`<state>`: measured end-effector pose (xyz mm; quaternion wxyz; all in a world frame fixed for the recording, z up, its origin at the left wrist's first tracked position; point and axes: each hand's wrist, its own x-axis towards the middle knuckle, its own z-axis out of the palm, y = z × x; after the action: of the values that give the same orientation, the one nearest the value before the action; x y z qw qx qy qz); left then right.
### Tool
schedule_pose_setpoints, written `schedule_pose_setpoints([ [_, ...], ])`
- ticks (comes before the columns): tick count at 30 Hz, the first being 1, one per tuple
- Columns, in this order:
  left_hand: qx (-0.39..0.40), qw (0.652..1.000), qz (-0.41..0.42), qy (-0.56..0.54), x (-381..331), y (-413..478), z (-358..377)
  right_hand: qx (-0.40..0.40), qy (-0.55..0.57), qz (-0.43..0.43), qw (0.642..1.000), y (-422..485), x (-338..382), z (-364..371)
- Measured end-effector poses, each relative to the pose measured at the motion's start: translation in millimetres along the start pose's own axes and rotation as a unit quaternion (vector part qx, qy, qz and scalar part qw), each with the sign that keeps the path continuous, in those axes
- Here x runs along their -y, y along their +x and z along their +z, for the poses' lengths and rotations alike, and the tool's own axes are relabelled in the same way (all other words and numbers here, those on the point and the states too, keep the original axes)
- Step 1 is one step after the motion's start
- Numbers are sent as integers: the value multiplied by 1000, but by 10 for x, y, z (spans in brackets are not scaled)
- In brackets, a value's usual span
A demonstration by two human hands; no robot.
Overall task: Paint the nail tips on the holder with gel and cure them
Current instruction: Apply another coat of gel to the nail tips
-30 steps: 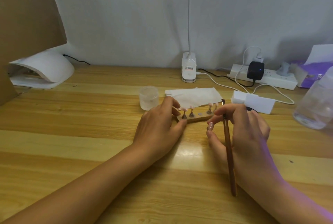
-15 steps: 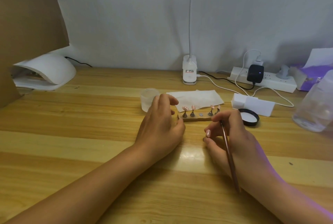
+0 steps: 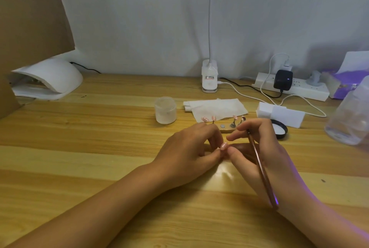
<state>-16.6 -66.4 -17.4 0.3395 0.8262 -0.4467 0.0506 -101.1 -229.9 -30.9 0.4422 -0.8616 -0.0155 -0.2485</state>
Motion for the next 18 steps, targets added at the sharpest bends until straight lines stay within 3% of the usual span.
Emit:
schedule_pose_setpoints([
  [12,-4,999,-31,-34,43,3,11,-56,194,122,972,67,202,-71],
  [18,-8,999,-30,-28,31,12,9,-24,227,136,964,22,231,-139],
])
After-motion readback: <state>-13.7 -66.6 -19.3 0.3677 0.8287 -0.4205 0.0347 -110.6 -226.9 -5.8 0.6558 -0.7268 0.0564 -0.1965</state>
